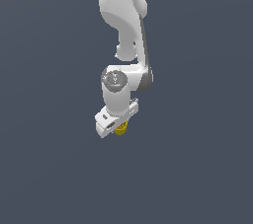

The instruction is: Pick up the object and move it to a goal position.

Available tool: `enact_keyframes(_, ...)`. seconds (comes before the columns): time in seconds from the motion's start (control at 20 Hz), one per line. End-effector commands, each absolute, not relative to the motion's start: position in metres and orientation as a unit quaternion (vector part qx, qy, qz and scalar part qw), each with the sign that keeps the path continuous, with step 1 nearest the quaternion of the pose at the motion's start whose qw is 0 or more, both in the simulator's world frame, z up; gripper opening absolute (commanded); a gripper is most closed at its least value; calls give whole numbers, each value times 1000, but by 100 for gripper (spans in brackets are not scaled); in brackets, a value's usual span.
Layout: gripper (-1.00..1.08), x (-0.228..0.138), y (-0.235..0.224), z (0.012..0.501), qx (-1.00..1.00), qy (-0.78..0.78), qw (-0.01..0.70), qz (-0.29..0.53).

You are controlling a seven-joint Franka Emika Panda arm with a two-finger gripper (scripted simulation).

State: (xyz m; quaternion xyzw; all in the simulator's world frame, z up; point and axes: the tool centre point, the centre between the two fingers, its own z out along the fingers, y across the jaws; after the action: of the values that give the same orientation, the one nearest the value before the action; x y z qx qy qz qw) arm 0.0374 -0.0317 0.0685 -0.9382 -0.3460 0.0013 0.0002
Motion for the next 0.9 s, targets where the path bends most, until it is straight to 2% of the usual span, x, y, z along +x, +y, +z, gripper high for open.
enact_keyframes(0.0, -100, 31, -22, 81, -938, -346, 0, 0)
enact_keyframes(0.85, -100, -47, 85, 209, -938, -347, -2, 1)
